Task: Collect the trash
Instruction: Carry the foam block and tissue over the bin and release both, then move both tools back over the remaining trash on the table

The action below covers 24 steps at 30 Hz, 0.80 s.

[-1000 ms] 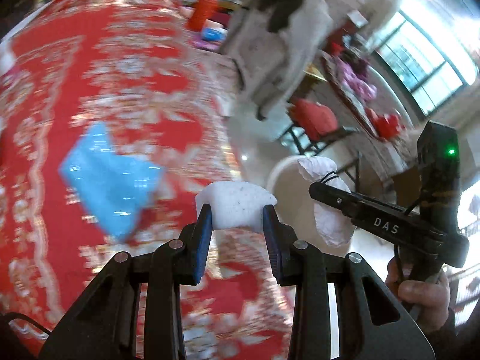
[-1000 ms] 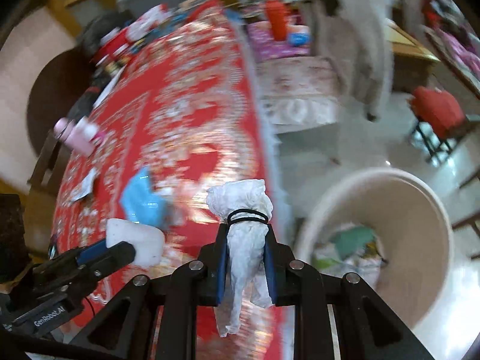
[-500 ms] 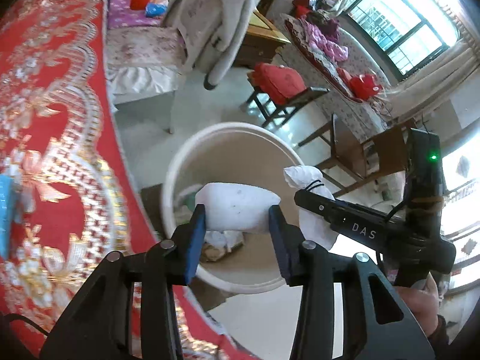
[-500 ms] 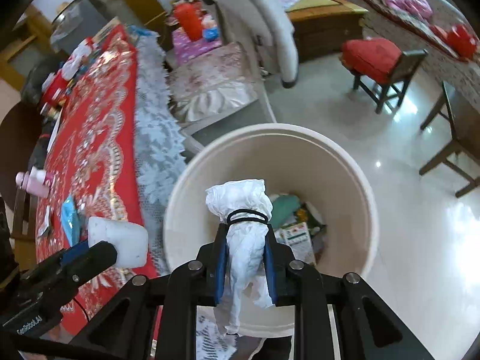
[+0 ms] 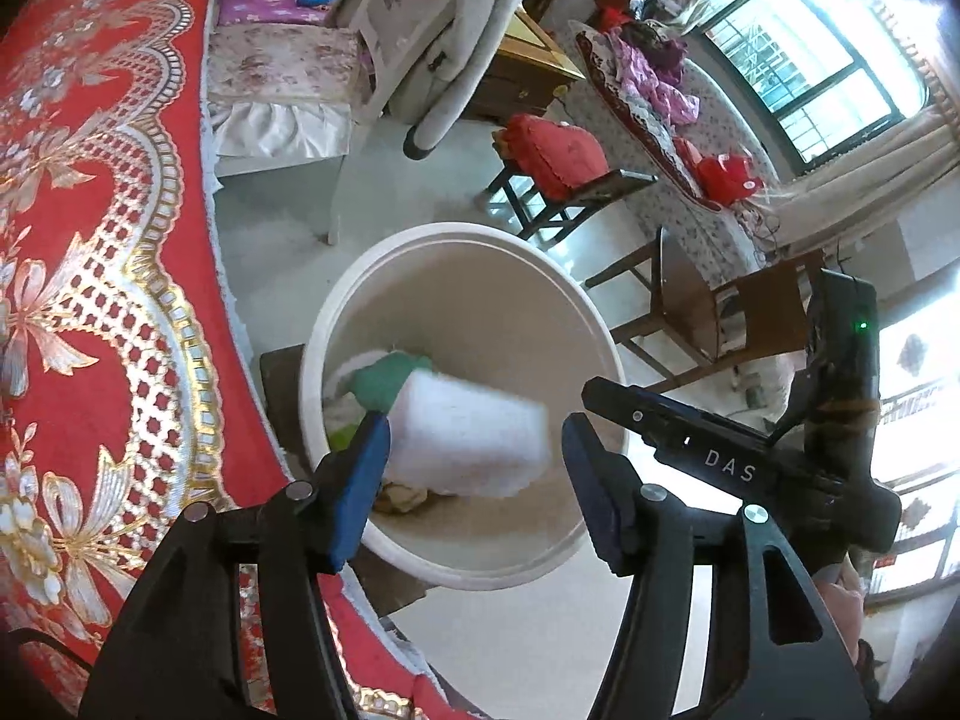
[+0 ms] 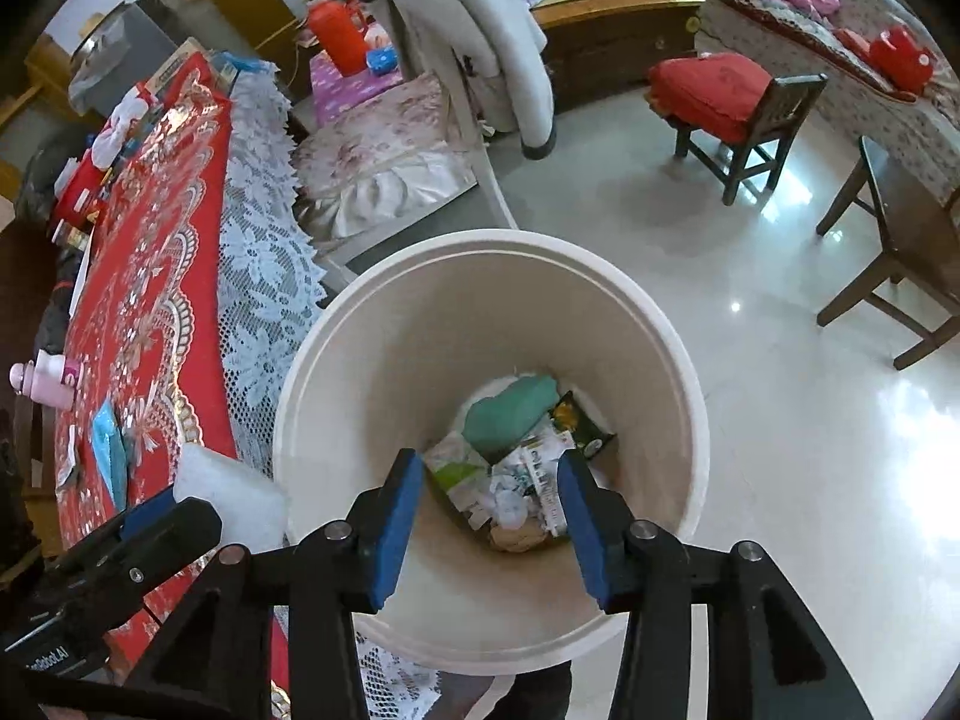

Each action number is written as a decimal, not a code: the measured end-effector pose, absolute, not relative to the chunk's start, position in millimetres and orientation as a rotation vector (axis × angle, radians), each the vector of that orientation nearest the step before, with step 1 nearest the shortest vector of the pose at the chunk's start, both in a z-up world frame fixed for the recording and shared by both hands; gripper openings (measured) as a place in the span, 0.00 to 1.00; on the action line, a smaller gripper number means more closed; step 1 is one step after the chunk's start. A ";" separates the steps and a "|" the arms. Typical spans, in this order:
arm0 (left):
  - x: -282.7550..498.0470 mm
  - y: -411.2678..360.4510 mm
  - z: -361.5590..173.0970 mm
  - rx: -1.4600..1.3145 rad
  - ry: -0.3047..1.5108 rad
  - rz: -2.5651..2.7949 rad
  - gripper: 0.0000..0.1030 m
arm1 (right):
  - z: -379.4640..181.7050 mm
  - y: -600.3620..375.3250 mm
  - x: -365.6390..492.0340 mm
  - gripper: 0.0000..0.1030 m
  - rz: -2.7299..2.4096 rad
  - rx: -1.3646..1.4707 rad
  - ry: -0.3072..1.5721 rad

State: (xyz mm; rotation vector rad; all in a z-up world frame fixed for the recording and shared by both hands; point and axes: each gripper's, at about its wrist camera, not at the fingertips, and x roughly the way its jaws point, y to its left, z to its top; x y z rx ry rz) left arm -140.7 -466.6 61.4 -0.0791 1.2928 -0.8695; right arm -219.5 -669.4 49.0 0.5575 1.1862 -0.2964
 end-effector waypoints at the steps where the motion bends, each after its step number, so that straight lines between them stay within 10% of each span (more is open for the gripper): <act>1: -141.5 -465.0 62.0 -0.084 1.294 -0.873 0.59 | 49.7 -667.5 -217.9 0.44 -0.293 0.554 1.186; 24: -120.1 -330.3 84.6 -0.081 1.141 -0.572 0.60 | 71.9 -564.5 -152.6 0.44 -0.121 0.397 1.183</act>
